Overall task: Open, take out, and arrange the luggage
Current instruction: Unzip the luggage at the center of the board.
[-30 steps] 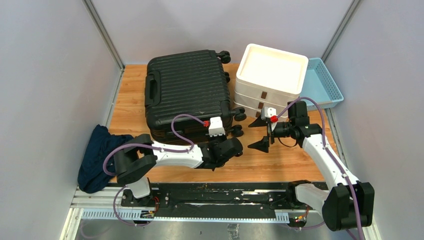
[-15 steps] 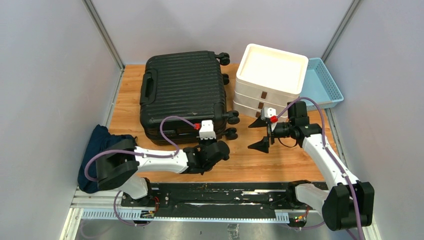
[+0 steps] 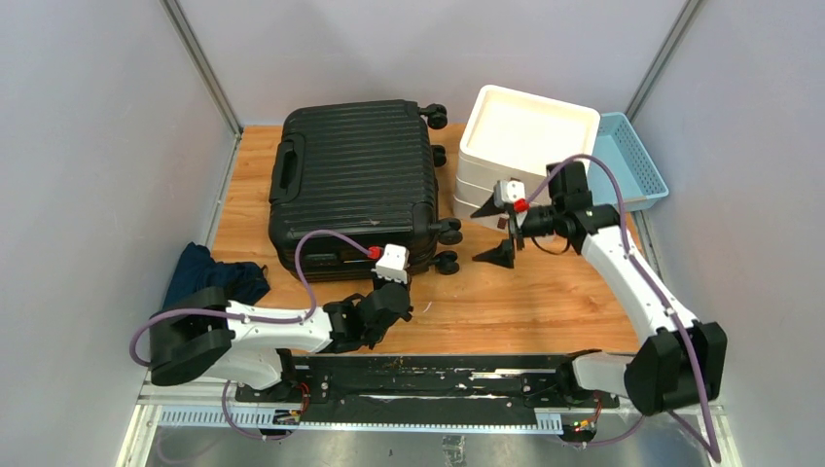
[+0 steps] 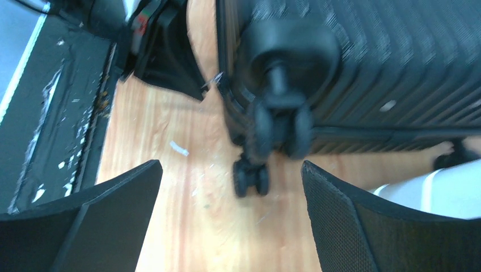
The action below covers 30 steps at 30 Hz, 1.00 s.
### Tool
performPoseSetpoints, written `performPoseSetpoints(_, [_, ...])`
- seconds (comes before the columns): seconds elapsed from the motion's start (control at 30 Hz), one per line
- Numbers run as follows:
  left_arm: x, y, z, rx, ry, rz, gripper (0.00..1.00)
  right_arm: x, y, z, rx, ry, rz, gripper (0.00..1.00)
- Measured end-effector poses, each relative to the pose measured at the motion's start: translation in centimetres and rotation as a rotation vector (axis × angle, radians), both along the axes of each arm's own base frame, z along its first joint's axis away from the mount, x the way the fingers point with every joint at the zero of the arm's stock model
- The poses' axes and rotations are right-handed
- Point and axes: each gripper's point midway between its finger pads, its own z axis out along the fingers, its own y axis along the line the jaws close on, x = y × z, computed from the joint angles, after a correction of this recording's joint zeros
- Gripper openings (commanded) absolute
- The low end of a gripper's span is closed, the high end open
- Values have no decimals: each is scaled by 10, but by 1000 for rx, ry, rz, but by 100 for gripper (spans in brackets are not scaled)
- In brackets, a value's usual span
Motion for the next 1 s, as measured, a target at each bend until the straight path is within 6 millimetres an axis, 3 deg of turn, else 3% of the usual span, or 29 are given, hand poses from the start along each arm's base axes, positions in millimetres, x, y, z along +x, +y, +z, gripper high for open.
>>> performPoseSetpoints(0.13, [-1, 1, 2, 2, -20, -28, 0, 25, 22, 34, -8, -44, 50, 100])
performPoseSetpoints(0.2, [-1, 0, 2, 5, -24, -31, 0, 34, 34, 42, -22, -47, 72, 100])
performPoseSetpoints(0.27, [-1, 1, 2, 4, -27, -35, 0, 41, 46, 40, -51, -40, 88, 100])
performPoseSetpoints(0.47, [-3, 2, 4, -13, -37, -48, 0, 49, 59, 6, -156, 58, 82, 96])
performPoseSetpoints(0.67, [-4, 3, 6, -22, -38, -55, 0, 53, 61, -20, -231, 127, 55, 76])
performPoseSetpoints(1.0, [-9, 9, 12, -85, -43, -59, 0, 46, 61, -21, -244, 73, 70, 25])
